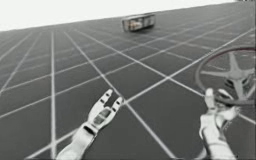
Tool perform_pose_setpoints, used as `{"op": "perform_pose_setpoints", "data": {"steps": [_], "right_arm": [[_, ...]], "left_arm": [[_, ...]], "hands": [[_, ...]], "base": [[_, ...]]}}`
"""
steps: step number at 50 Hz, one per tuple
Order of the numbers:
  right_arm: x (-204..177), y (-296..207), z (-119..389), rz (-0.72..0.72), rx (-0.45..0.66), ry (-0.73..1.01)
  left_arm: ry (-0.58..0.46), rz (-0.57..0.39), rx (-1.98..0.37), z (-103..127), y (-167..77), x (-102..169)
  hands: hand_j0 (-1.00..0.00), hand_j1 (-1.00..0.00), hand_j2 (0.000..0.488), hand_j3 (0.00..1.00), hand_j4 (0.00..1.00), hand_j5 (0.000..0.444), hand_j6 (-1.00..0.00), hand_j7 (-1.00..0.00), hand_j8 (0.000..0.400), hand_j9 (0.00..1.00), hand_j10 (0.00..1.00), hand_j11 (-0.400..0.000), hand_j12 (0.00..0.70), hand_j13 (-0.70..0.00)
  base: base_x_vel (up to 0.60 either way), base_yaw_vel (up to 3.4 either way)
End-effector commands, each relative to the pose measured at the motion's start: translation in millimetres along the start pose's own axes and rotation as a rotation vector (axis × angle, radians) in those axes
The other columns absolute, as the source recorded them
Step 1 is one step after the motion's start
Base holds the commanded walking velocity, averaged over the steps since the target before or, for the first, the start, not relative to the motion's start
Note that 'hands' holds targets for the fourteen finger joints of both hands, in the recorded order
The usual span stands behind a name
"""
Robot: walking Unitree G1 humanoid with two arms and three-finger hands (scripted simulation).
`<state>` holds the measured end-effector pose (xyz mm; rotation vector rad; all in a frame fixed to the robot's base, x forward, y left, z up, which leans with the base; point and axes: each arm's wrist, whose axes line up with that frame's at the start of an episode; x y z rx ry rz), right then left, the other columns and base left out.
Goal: Pick up and drop off the object
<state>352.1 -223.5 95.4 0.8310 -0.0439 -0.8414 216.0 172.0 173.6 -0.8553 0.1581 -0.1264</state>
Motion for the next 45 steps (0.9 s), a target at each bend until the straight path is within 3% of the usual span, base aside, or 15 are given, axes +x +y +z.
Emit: {"op": "perform_pose_setpoints", "data": {"steps": [1, 45], "right_arm": [[2.1, -0.9, 7.5, 0.01, 0.032, -0.016], [2.1, -0.9, 7.5, 0.01, 0.032, -0.016]], "left_arm": [[0.002, -0.019, 0.023, 0.0, -9.0, 1.4], [0.002, -0.019, 0.023, 0.0, -9.0, 1.4]], "hands": [[0.0, 0.0, 0.0, 1.0, 1.0, 0.0, 0.0, 0.0, 0.0, 1.0, 1.0, -0.4, 0.0, -0.7], [0.0, 0.0, 0.0, 1.0, 1.0, 0.0, 0.0, 0.0, 0.0, 1.0, 1.0, -0.4, 0.0, -0.7]], "base": [[0.51, -0.18], [0.55, -0.11]]}}
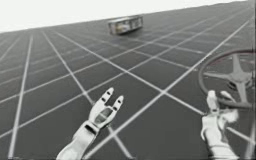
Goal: Pick up and drop off the object
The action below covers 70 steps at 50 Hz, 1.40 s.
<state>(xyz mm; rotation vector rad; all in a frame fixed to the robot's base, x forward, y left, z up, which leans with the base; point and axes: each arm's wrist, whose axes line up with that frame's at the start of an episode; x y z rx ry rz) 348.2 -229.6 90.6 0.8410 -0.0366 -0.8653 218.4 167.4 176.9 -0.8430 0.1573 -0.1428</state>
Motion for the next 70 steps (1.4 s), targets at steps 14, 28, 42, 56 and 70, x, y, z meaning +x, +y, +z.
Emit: {"op": "perform_pose_setpoints", "data": {"steps": [14, 28, 42, 56, 70], "right_arm": [[-0.9, 7.1, 5.7, 0.035, 0.024, -0.016], [-0.9, 7.1, 5.7, 0.035, 0.024, -0.016], [-0.9, 7.1, 5.7, 0.035, 0.024, -0.016], [-0.9, 7.1, 5.7, 0.035, 0.024, -0.016], [-0.9, 7.1, 5.7, 0.035, 0.024, -0.016]], "left_arm": [[-0.004, -0.005, 0.01, 0.8, -3.7, -1.4], [-0.004, -0.005, 0.01, 0.8, -3.7, -1.4], [-0.004, -0.005, 0.01, 0.8, -3.7, -1.4], [-0.004, -0.005, 0.01, 0.8, -3.7, -1.4], [-0.004, -0.005, 0.01, 0.8, -3.7, -1.4]], "hands": [[0.0, 0.0, 0.0, 1.0, 1.0, 0.0, 0.0, 0.0, 0.0, 1.0, 1.0, -0.4, 0.0, -0.7], [0.0, 0.0, 0.0, 1.0, 1.0, 0.0, 0.0, 0.0, 0.0, 1.0, 1.0, -0.4, 0.0, -0.7], [0.0, 0.0, 0.0, 1.0, 1.0, 0.0, 0.0, 0.0, 0.0, 1.0, 1.0, -0.4, 0.0, -0.7], [0.0, 0.0, 0.0, 1.0, 1.0, 0.0, 0.0, 0.0, 0.0, 1.0, 1.0, -0.4, 0.0, -0.7], [0.0, 0.0, 0.0, 1.0, 1.0, 0.0, 0.0, 0.0, 0.0, 1.0, 1.0, -0.4, 0.0, -0.7]], "base": [[0.58, -0.04], [0.59, -0.02], [0.6, 0.0], [0.6, -0.01], [0.59, 0.02]]}}
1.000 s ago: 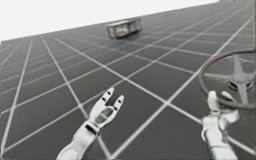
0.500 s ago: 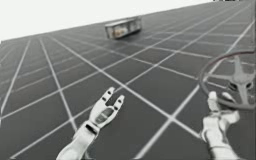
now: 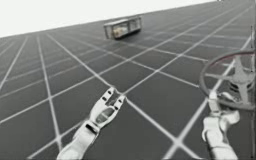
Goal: Pick up and drop off the object
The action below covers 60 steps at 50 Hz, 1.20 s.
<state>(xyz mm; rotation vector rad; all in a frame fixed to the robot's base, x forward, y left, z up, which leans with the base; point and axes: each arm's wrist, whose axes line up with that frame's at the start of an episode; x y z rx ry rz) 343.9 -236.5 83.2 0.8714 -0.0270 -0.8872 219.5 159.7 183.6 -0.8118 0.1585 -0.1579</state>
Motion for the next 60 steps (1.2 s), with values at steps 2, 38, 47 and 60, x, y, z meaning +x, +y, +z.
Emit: {"op": "perform_pose_setpoints", "data": {"steps": [2, 38, 47, 60], "right_arm": [[-5.4, 17.3, 4.3, 0.062, -0.001, -0.026], [-5.4, 17.3, 4.3, 0.062, -0.001, -0.026], [-5.4, 17.3, 4.3, 0.062, -0.001, -0.026], [-5.4, 17.3, 4.3, 0.062, -0.001, -0.026]], "left_arm": [[-0.013, 0.005, -0.022, 1.6, 6.4, -3.5], [-0.013, 0.005, -0.022, 1.6, 6.4, -3.5], [-0.013, 0.005, -0.022, 1.6, 6.4, -3.5], [-0.013, 0.005, -0.022, 1.6, 6.4, -3.5]], "hands": [[0.0, 0.0, 0.0, 1.0, 1.0, 0.0, 0.0, 0.0, 0.0, 1.0, 1.0, -0.4, 0.0, -0.7], [0.0, 0.0, 0.0, 1.0, 1.0, 0.0, 0.0, 0.0, 0.0, 1.0, 1.0, -0.4, 0.0, -0.7], [0.0, 0.0, 0.0, 1.0, 1.0, 0.0, 0.0, 0.0, 0.0, 1.0, 1.0, -0.4, 0.0, -0.7], [0.0, 0.0, 0.0, 1.0, 1.0, 0.0, 0.0, 0.0, 0.0, 1.0, 1.0, -0.4, 0.0, -0.7]], "base": [[0.6, 0.0], [0.59, 0.02], [0.58, 0.03], [0.59, 0.01]]}}
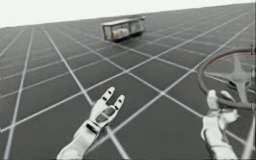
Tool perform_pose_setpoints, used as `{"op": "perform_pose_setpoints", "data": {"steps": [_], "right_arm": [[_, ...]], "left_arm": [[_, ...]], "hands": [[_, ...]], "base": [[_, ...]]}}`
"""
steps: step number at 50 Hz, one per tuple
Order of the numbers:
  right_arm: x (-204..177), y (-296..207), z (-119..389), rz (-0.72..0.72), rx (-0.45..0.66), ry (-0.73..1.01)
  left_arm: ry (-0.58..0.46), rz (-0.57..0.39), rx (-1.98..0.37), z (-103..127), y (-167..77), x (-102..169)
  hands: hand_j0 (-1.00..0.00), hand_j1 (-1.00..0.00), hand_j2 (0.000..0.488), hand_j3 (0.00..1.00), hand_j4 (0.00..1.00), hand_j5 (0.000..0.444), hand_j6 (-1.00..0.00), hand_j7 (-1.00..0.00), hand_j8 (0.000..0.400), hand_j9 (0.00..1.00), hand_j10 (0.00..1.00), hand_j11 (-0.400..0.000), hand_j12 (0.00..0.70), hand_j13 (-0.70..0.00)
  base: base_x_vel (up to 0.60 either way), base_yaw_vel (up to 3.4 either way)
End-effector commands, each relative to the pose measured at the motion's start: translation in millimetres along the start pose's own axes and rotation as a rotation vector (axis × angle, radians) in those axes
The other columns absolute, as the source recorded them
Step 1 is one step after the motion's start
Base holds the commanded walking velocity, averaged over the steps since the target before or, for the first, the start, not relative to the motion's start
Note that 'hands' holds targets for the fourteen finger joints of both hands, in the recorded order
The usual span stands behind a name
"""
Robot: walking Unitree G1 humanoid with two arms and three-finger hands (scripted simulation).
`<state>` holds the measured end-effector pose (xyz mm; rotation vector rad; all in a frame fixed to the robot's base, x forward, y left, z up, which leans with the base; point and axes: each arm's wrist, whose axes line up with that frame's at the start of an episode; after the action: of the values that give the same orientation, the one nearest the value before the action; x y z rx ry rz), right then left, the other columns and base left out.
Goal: Pick up and drop off the object
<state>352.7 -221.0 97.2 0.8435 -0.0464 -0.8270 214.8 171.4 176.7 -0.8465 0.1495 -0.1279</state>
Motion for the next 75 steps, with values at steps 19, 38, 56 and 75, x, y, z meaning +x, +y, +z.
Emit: {"op": "perform_pose_setpoints", "data": {"steps": [19, 38, 56, 75], "right_arm": [[3.7, -3.4, 8.1, -0.002, 0.021, -0.024], [3.7, -3.4, 8.1, -0.002, 0.021, -0.024], [3.7, -3.4, 8.1, -0.002, 0.021, -0.024], [3.7, -3.4, 8.1, -0.002, 0.021, -0.024]], "left_arm": [[0.009, -0.015, 0.013, -1.3, -6.2, 2.7], [0.009, -0.015, 0.013, -1.3, -6.2, 2.7], [0.009, -0.015, 0.013, -1.3, -6.2, 2.7], [0.009, -0.015, 0.013, -1.3, -6.2, 2.7]], "hands": [[0.0, 0.0, 0.0, 1.0, 1.0, 0.0, 0.0, 0.0, 0.0, 1.0, 1.0, -0.4, 0.0, -0.7], [0.0, 0.0, 0.0, 1.0, 1.0, 0.0, 0.0, 0.0, 0.0, 1.0, 1.0, -0.4, 0.0, -0.7], [0.0, 0.0, 0.0, 1.0, 1.0, 0.0, 0.0, 0.0, 0.0, 1.0, 1.0, -0.4, 0.0, -0.7], [0.0, 0.0, 0.0, 1.0, 1.0, 0.0, 0.0, 0.0, 0.0, 1.0, 1.0, -0.4, 0.0, -0.7]], "base": [[0.58, 0.04], [0.58, 0.03], [0.59, 0.03], [0.59, 0.03]]}}
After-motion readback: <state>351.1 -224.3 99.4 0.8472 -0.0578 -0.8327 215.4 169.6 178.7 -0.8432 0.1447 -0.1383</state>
